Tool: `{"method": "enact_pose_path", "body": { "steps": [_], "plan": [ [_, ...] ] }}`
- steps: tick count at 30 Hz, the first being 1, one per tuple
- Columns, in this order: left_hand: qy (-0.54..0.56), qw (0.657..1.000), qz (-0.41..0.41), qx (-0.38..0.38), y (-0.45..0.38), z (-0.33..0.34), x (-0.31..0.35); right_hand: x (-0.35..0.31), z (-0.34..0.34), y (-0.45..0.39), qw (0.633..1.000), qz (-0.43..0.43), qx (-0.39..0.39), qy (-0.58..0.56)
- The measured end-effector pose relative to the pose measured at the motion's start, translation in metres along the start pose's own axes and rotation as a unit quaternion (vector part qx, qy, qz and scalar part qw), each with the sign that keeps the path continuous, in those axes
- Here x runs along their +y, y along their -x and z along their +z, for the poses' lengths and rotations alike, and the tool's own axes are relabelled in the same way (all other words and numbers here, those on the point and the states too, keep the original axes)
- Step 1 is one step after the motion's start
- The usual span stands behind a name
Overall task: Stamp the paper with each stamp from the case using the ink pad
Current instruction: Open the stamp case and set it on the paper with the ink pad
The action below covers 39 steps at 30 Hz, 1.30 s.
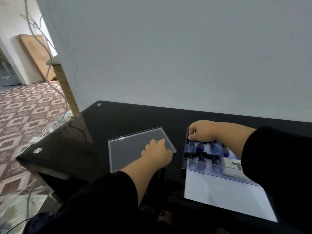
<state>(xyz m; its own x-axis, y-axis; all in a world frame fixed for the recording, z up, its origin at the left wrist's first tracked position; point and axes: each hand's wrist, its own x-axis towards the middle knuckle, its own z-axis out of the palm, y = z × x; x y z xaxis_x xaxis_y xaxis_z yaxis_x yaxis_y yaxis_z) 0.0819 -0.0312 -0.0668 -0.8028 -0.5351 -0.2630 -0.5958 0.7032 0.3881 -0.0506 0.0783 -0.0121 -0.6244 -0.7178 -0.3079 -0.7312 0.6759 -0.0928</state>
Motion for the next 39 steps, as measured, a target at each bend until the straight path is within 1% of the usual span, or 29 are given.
{"method": "enact_pose_path", "body": {
  "steps": [2,5,10,13,16,18,21,25,29,34,39],
  "plan": [
    [0.009,0.998,0.051,-0.023,0.001,0.004,0.017,0.014,-0.004,0.015,1.000,0.016,-0.011,0.004],
    [0.005,0.993,0.106,-0.043,0.001,0.012,0.042,0.039,-0.006,0.036,0.998,0.050,-0.045,-0.015],
    [-0.020,0.986,0.160,-0.044,-0.002,0.029,0.072,0.078,0.000,0.065,0.989,0.106,-0.102,-0.034],
    [-0.045,0.978,0.197,-0.044,-0.006,0.040,0.088,0.096,0.007,0.079,0.984,0.131,-0.115,-0.047],
    [-0.070,0.969,0.230,-0.050,-0.009,0.048,0.104,0.108,0.014,0.092,0.982,0.144,-0.111,-0.060],
    [-0.089,0.964,0.245,-0.052,-0.013,0.053,0.111,0.112,0.019,0.097,0.982,0.148,-0.107,-0.054],
    [-0.146,0.955,0.255,-0.048,-0.023,0.060,0.114,0.115,0.029,0.100,0.982,0.153,-0.100,-0.046],
    [-0.197,0.944,0.258,-0.058,-0.034,0.070,0.110,0.113,0.040,0.098,0.984,0.156,-0.070,-0.037],
    [-0.194,0.941,0.275,-0.040,-0.036,0.078,0.103,0.110,0.051,0.088,0.984,0.165,-0.065,-0.024],
    [-0.192,0.939,0.283,-0.034,-0.039,0.081,0.099,0.108,0.058,0.076,0.980,0.181,-0.078,-0.001],
    [-0.189,0.939,0.285,-0.034,-0.040,0.082,0.098,0.105,0.060,0.073,0.978,0.191,-0.087,-0.014]
  ]
}}
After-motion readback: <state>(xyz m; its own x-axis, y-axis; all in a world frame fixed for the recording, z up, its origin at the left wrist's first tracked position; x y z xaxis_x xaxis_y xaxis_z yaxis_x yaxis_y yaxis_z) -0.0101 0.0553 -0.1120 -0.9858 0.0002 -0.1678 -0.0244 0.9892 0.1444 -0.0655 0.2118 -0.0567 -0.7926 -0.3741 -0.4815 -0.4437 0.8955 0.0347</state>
